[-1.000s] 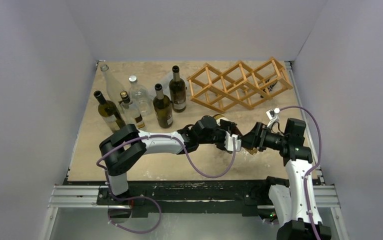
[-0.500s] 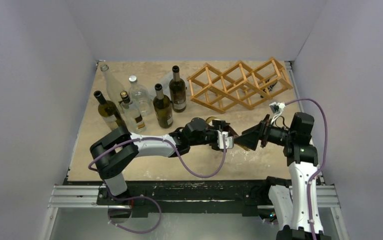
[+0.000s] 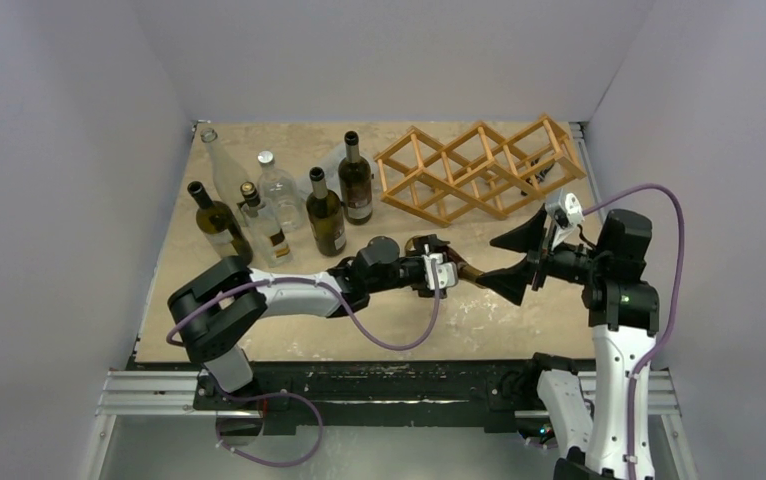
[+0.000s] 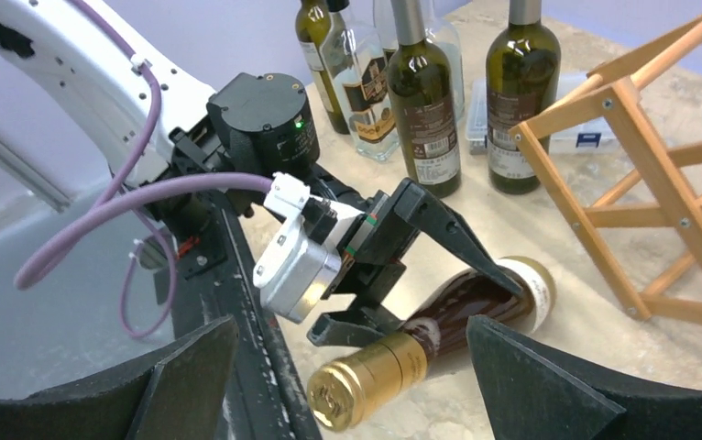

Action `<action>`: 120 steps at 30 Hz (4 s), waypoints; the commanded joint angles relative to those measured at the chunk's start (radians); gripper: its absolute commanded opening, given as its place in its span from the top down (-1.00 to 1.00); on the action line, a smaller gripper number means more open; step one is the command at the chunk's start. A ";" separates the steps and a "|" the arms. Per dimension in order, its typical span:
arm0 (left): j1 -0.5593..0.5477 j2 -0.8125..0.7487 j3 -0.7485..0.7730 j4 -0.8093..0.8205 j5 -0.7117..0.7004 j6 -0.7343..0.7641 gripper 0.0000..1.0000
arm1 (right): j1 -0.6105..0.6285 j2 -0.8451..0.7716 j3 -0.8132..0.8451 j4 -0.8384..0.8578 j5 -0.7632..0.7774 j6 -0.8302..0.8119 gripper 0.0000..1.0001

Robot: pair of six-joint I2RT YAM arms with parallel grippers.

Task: Take the wine bottle off the wine rack
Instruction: Pick up the wine bottle from the wine rack, then place the wine bottle at the center of the board.

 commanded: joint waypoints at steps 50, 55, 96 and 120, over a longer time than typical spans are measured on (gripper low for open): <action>-0.018 -0.133 -0.189 0.188 -0.121 -0.680 1.00 | 0.433 0.418 0.264 -0.180 0.043 -0.861 -0.58; -0.017 -0.129 -0.194 0.202 -0.119 -0.689 1.00 | 0.433 0.419 0.265 -0.158 0.035 -0.832 -0.37; -0.018 -0.314 -0.284 0.158 -0.155 -0.754 -1.00 | 0.387 0.352 0.268 0.013 0.073 -0.570 1.00; -0.018 -0.671 -0.342 -0.217 -0.191 -0.685 -1.00 | 0.020 0.365 0.377 0.106 0.318 -0.383 1.00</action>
